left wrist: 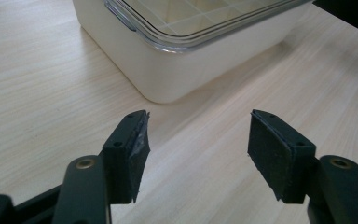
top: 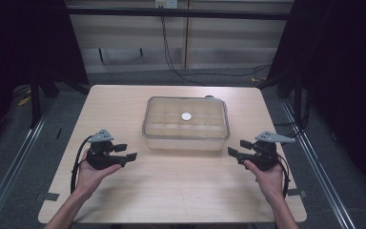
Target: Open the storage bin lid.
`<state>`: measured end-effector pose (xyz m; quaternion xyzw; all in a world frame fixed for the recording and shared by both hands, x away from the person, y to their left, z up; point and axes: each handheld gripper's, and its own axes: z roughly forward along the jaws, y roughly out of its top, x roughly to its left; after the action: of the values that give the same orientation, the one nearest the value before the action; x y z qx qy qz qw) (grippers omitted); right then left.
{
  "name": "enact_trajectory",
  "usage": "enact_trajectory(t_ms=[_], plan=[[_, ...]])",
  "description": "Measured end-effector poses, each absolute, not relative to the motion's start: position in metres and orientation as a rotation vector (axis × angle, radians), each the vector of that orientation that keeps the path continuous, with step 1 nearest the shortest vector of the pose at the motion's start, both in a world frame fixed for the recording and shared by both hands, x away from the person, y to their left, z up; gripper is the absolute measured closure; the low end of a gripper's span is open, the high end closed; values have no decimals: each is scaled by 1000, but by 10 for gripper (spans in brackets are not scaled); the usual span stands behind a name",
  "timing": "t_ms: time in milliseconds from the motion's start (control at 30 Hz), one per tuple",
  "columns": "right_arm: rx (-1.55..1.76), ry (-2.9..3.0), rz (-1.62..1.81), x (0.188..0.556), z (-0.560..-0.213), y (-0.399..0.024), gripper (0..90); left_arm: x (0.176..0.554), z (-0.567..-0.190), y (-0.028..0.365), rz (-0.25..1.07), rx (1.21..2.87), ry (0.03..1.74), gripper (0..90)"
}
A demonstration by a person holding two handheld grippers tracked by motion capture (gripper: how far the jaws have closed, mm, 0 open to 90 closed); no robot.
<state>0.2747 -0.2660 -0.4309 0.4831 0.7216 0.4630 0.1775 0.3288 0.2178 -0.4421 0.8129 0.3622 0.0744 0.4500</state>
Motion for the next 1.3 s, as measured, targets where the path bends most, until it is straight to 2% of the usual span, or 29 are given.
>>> enact_trajectory(t_ms=[100, 333, 567, 700, 933, 1300], plan=[[1361, 2064, 1313, 281, -430, -265, 342, 334, -440, 218, 180, 1987, 893, 345], [1346, 2051, 1323, 296, -423, -266, 321, 352, -431, 215, 184, 1985, 911, 342], [1357, 2048, 1331, 316, -418, -269, 346, 369, -429, 207, 211, 1984, 940, 315], [1368, 2100, 1293, 330, -413, -266, 329, 375, -427, 199, 235, 1994, 936, 349], [1395, 2115, 1234, 358, -407, -259, 272, 388, -420, 195, 209, 1996, 949, 352], [1436, 2149, 1275, 382, -410, -261, 249, 408, -418, 192, 223, 1989, 991, 366]])
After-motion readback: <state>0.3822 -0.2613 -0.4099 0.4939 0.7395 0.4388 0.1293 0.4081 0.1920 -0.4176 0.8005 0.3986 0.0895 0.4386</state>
